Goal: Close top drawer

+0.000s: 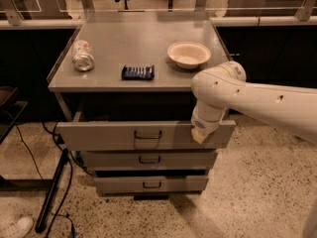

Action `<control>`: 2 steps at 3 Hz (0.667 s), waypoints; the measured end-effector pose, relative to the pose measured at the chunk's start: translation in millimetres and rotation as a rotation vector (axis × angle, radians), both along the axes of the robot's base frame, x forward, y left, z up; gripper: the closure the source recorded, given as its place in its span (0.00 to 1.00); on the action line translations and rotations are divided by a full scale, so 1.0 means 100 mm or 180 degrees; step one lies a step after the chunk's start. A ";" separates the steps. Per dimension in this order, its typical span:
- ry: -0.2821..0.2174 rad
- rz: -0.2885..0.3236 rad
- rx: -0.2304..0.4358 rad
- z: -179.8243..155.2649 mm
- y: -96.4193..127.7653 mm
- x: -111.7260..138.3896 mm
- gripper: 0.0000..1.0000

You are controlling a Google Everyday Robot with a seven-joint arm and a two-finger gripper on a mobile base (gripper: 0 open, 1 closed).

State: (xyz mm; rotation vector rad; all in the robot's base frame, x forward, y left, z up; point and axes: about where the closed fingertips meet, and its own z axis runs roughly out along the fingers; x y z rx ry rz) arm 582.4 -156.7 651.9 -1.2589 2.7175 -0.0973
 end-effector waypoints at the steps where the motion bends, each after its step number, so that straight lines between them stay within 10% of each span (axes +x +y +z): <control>1: -0.0063 -0.0169 -0.0038 0.04 -0.09 0.19 1.00; 2: -0.0124 -0.0293 -0.0071 0.07 -0.17 0.31 1.00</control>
Offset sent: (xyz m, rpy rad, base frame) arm 0.0474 -0.0257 0.0136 -0.0330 -0.0659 -0.1394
